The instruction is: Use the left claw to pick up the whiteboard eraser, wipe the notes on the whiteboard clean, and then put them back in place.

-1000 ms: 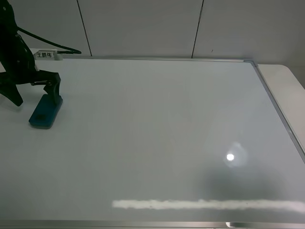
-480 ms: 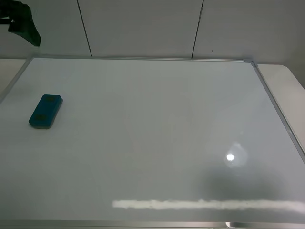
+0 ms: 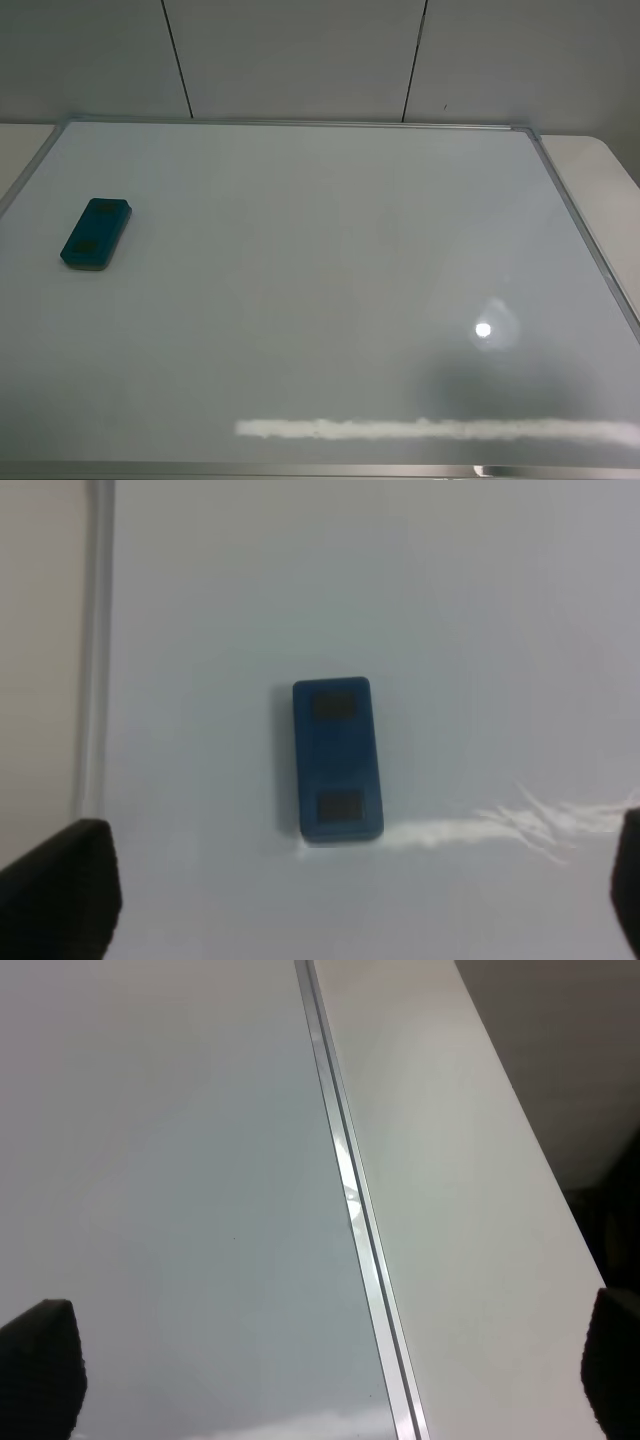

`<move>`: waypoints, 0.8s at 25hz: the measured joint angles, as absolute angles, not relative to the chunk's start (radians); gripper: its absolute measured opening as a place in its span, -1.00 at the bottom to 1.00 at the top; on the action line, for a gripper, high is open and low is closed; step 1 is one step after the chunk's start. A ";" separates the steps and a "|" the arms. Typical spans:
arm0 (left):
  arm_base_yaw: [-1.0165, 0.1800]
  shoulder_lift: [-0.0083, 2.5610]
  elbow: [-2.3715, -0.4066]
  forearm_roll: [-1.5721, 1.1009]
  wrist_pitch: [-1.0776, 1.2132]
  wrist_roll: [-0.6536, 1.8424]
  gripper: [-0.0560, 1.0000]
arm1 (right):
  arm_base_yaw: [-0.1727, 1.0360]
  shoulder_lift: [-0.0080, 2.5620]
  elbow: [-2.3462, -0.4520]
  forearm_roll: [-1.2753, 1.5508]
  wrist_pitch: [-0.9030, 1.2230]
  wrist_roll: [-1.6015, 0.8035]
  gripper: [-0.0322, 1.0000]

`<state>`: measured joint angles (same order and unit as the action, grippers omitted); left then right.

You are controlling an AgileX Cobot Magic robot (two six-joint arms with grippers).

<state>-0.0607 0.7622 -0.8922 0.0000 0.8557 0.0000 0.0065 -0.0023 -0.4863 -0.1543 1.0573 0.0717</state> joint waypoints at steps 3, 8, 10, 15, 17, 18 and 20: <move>-0.061 0.587 -0.793 0.000 0.819 0.000 0.98 | 0.006 -0.002 -0.486 -0.154 1.057 0.072 0.98; -0.061 0.289 -0.640 0.006 0.795 0.000 0.98 | 0.006 -0.002 -0.486 -0.154 1.057 0.072 0.98; -0.061 0.193 -0.593 0.014 0.802 0.000 0.98 | 0.006 -0.002 -0.486 -0.154 1.057 0.072 0.98; -0.061 0.013 -0.526 0.027 0.876 0.000 0.98 | 0.006 -0.002 -0.486 -0.154 1.057 0.072 0.98; -0.061 -0.004 -0.525 0.033 0.893 0.000 0.99 | 0.006 -0.002 -0.486 -0.154 1.057 0.072 0.98; -0.061 -0.004 -0.525 0.034 0.897 0.000 0.99 | 0.006 -0.002 -0.486 -0.154 1.057 0.072 0.98; -0.061 -0.004 -0.525 0.034 0.902 0.000 0.99 | 0.006 -0.002 -0.486 -0.154 1.057 0.072 0.98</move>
